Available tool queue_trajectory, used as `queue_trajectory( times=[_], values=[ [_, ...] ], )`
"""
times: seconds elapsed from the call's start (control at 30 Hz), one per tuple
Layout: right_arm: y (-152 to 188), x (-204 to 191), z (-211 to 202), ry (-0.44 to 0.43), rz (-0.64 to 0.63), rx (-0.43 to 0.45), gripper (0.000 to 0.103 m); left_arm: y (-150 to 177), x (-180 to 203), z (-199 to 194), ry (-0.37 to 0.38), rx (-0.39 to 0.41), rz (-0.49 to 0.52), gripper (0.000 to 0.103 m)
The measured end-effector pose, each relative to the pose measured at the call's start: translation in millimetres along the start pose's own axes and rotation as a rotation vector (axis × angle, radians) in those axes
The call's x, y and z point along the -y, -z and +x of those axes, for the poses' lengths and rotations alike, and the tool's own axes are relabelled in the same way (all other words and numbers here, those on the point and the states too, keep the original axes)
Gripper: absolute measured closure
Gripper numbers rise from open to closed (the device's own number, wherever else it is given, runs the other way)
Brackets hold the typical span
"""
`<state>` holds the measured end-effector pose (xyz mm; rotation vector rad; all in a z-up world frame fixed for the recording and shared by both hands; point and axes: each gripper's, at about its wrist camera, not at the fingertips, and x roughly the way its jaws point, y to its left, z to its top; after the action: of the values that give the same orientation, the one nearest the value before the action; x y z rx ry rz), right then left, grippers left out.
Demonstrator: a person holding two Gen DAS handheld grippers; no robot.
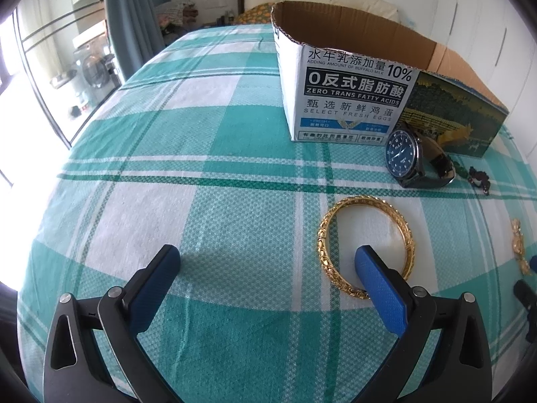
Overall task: Organize jewelry
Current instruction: 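Close right tool on gold hoop earrings while left tool closes on gold bracelet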
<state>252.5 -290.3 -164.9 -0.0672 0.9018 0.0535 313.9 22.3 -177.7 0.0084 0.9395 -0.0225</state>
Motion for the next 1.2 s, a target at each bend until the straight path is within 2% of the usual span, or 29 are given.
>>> queue_trajectory(
  times=[0.27,0.33,0.4,0.43,0.47,0.5,0.63,0.7,0.77,0.83,0.87,0.93,0.97,1.2],
  values=[
    [0,0,0,-0.001,0.001,0.0,0.021,-6,1,2,0.016,-0.056,0.033,0.001],
    [0,0,-1,-0.002,0.001,0.0,0.021,-4,5,-4,0.037,-0.027,0.057,0.017],
    [0,0,-1,-0.003,0.002,0.001,0.021,-2,12,-11,0.07,0.002,0.096,0.065],
    [0,0,-1,-0.004,0.002,0.001,0.021,-2,16,-13,0.085,0.003,0.109,0.078],
    [0,0,-2,-0.006,0.0,0.001,0.021,-2,18,-14,0.1,-0.001,0.113,0.096],
    [0,0,-2,-0.009,-0.002,-0.002,0.021,-2,17,-14,0.111,-0.006,0.104,0.099],
    [-8,11,-3,-0.086,0.018,-0.054,0.021,1,4,-18,0.196,-0.027,0.005,0.1],
    [-16,17,-2,-0.129,0.061,-0.072,0.021,5,3,-21,0.204,-0.023,-0.008,0.1],
    [-22,15,4,-0.131,0.063,-0.08,0.021,9,6,-23,0.209,-0.018,-0.006,0.1],
    [-28,7,14,-0.092,0.03,-0.082,0.023,12,8,-26,0.223,-0.02,-0.009,0.1],
    [-31,2,17,-0.064,0.01,-0.071,0.034,14,10,-27,0.228,-0.021,-0.007,0.1],
    [-35,-8,20,-0.013,-0.043,-0.047,0.075,15,11,-29,0.228,-0.023,-0.003,0.1],
    [-37,-7,20,-0.023,-0.038,-0.054,0.086,16,10,-31,0.23,-0.025,-0.005,0.1],
    [-49,10,-19,-0.076,0.033,-0.011,0.091,22,0,-46,0.243,-0.01,-0.014,0.1]
  ],
)
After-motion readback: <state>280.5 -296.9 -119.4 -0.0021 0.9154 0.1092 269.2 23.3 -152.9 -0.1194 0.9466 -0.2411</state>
